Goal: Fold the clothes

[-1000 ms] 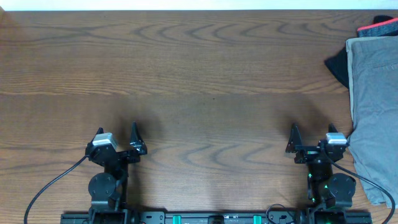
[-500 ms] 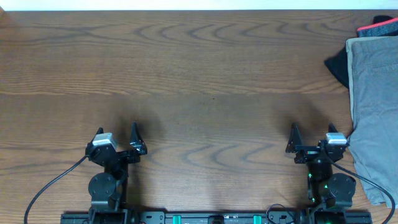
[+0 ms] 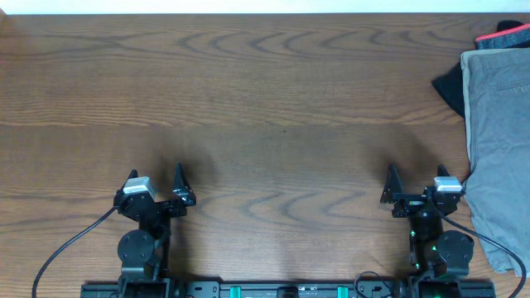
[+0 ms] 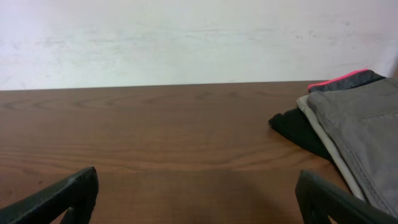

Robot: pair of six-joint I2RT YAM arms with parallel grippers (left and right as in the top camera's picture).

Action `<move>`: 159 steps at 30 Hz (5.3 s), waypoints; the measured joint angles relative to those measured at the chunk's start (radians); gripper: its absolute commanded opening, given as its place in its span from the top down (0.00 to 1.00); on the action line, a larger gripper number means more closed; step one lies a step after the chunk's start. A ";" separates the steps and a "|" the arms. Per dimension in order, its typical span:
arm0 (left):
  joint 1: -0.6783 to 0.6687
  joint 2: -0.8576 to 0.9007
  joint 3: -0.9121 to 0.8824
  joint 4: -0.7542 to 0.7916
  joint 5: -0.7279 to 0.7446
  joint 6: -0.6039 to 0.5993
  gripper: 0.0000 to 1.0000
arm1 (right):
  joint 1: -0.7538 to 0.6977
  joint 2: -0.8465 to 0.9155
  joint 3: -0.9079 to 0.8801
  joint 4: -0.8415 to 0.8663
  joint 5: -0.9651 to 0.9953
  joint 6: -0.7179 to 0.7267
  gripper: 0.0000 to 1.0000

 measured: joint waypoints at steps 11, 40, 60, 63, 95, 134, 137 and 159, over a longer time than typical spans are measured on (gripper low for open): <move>0.000 0.000 0.000 0.000 0.000 0.000 0.02 | 0.000 0.000 -0.001 0.180 -0.119 0.199 0.01; 0.000 0.000 0.003 -0.004 0.000 0.000 0.02 | -0.037 0.789 0.711 0.069 0.115 0.041 0.01; 0.000 0.000 0.004 -0.006 0.000 0.000 0.02 | -0.314 1.760 1.615 -0.510 0.260 -0.220 0.03; 0.000 0.000 0.004 -0.007 0.000 0.000 0.02 | -0.332 1.827 1.617 -0.506 0.264 -0.274 0.04; 0.000 0.000 0.004 -0.007 0.000 0.000 0.02 | -0.274 2.434 1.974 -0.357 0.314 -0.412 0.08; 0.000 0.000 0.004 -0.007 0.000 0.000 0.02 | -0.335 2.461 1.987 -0.383 0.327 -0.404 0.82; 0.000 0.000 0.004 -0.007 0.000 0.000 0.02 | -0.335 2.461 1.987 -0.383 0.331 -0.394 0.90; 0.000 0.000 0.004 -0.007 0.000 0.000 0.02 | -0.323 2.457 1.989 -0.397 0.349 -0.366 0.77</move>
